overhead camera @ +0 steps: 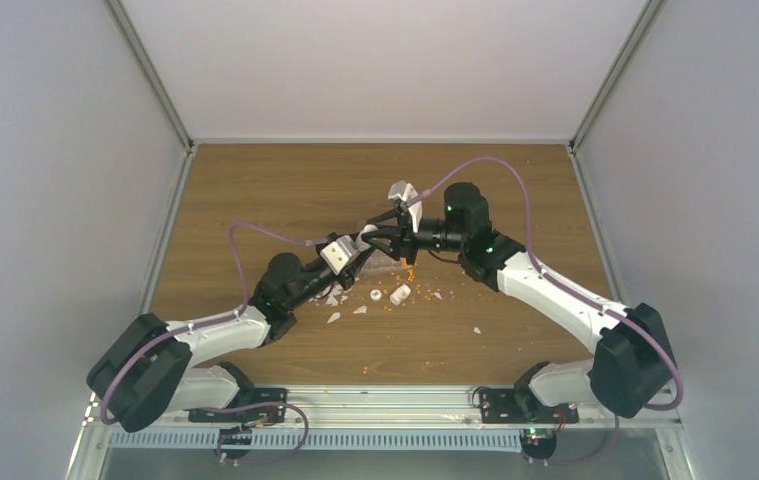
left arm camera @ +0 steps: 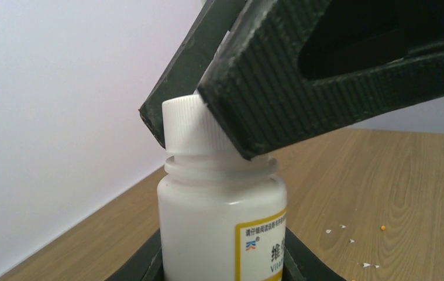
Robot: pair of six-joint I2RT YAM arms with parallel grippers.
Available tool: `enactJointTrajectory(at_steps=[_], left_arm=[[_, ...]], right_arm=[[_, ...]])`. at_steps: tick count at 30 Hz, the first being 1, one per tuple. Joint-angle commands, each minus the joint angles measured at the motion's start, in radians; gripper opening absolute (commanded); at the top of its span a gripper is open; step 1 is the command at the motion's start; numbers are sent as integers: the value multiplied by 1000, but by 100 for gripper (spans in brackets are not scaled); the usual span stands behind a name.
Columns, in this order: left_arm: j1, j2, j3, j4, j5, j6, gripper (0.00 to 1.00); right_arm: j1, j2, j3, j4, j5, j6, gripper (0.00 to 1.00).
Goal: Sort the pills into containers
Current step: Unscrew the lid of the pill bottle.
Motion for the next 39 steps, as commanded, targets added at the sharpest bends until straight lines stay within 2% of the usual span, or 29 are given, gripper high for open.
enactJointTrajectory(at_steps=[1,5,8,11,17,25,29,35,39], left_arm=[[8,6,36,49,-35,-11,58],[8,-2,32,46,-35,-13,58],[8,-8,28,49,-37,-15,58],[8,-11,30,39,-37,-15,58],[9,-32,32,15,-24,-12,58],[28,-68,17,12,11,-29,58],[31,-76,13,9,29,-33,58],[33,-60,27,-7,57,-30,58],[33,-44,38,-21,60,-25,58]], right_arm=[[11,4,5,-16,-19,0,81],[12,1,2,-21,-29,-7,53],[11,-11,-5,-42,-39,-44,43],[-2,-42,-18,-56,-85,-82,43],[-53,-116,-60,-56,-305,-141,42],[-59,-72,-52,-128,-637,-253,44],[-63,-93,-35,-160,-659,-280,42],[-70,-131,-2,-127,-634,-232,40],[-72,-210,39,-150,-577,-216,40]])
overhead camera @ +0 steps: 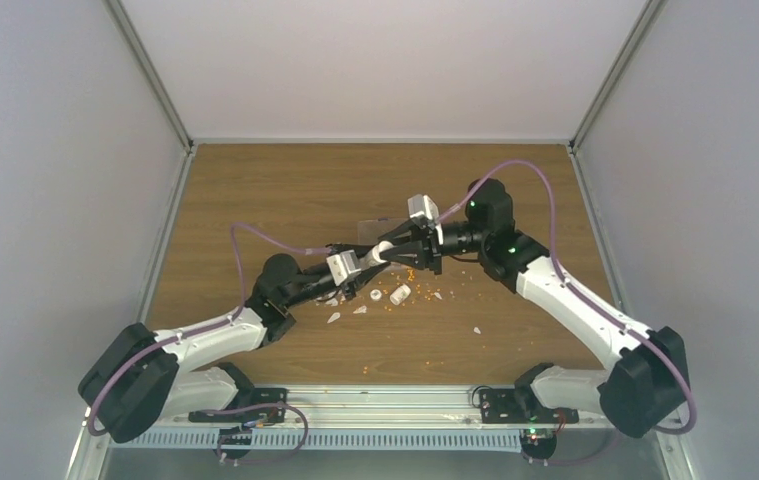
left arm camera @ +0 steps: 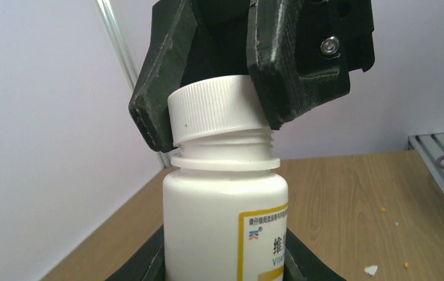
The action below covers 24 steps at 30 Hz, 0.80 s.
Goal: Sort the pills into containers
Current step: Unscrew the lid of the pill bottle, then place the lid of the pill bottle at the center of the board.
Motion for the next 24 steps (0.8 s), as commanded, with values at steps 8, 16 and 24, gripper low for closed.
enactJointTrajectory(at_steps=[8,16,24], left_arm=[[54,32,31,-8,-200,-32,58],[54,-6,3,11,-226,-32,59],[54,33,18,9,-244,-33,59]], right_arm=[[4,-170,74,-63,-91,67,40],[-105,-232,-60,52,161,273,42],[-138,-100,-311,13,278,453,36]])
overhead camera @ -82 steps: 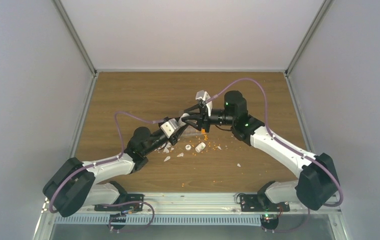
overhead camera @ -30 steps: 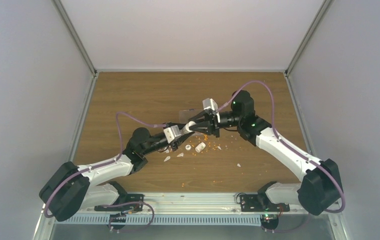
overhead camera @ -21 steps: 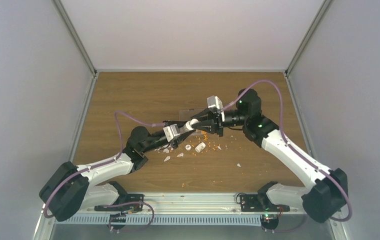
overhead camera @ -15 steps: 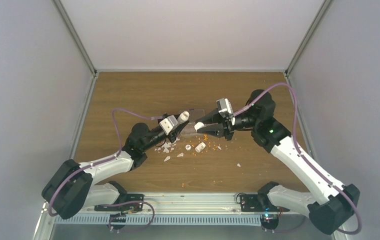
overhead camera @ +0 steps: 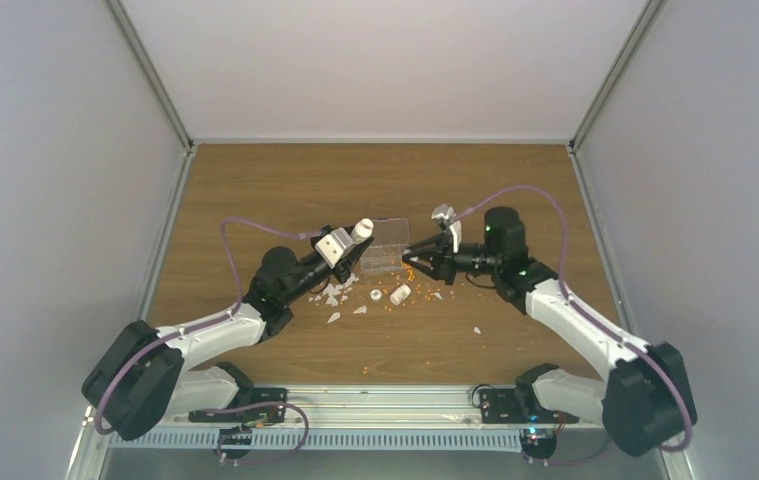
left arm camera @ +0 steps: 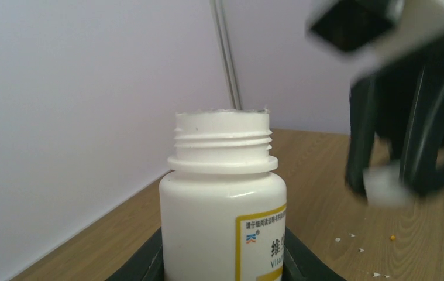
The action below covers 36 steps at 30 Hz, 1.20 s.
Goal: Sort the pills into containers
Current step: Place the lid of the pill bottle at the center of the board.
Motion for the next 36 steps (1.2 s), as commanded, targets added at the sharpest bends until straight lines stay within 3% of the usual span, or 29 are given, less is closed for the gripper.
enactJointTrajectory(at_steps=[1,7,15,20,31,36], left_arm=[[0,18,3,54,-26,-8,59],[0,40,16,52,-38,-10,59],[0,56,25,45,-45,-14,59],[0,58,31,37,-47,-14,59],[0,76,38,36,-53,-9,59],[0,84,40,36,-53,-7,59]], right_arm=[[-10,31,-88,-83,112,109,36],[20,107,-113,-294,233,118,40],[148,224,-129,-319,390,147,40],[162,248,-115,-314,452,133,44],[239,310,-70,-335,783,152,46],[239,307,-79,-286,804,156,47]])
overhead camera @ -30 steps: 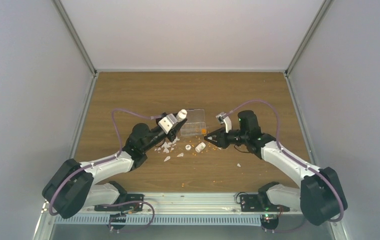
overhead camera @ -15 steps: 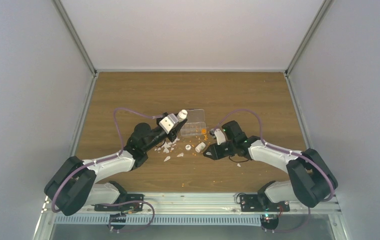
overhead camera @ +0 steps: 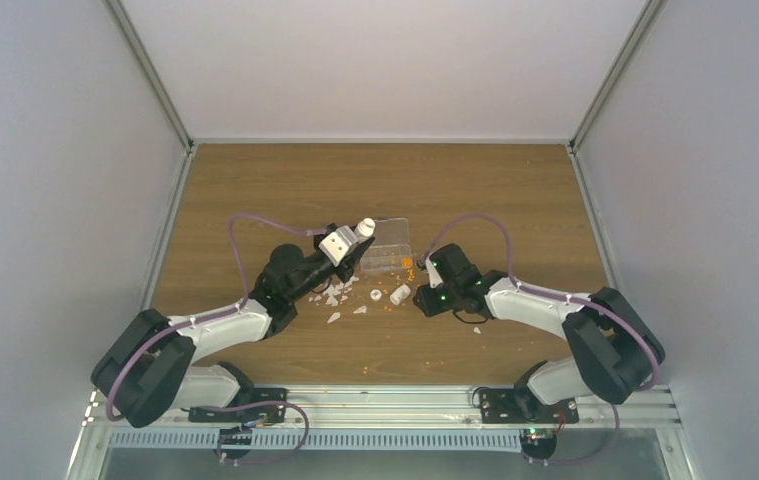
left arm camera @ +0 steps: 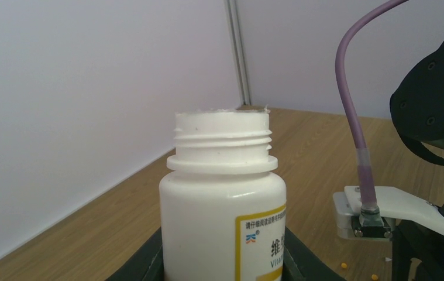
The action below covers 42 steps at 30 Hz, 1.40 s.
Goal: Sort the pills into containers
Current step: Place the lid of the pill bottle at the center of the board.
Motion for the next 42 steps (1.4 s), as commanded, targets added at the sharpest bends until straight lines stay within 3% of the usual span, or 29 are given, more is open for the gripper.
enactJointTrajectory(at_steps=[1,6,14,24,29,31,37,42], left_arm=[[0,14,28,39,-12,1,59],[0,20,32,33,-13,1,59],[0,32,39,30,-14,6,59],[0,46,48,22,-4,7,61],[-2,43,47,23,12,-1,61],[-3,41,42,30,13,-5,61],[-10,40,45,35,26,-13,62],[-29,39,44,47,37,-24,63]], right_arm=[[8,16,17,48,80,17,47],[10,62,27,88,57,15,50],[18,13,34,88,74,7,99],[15,-331,56,96,170,-27,100],[-74,-437,27,267,-118,-57,100],[-106,-430,23,336,-281,-51,100],[-111,-386,29,521,-575,-10,100],[-107,-321,70,545,-618,-1,100]])
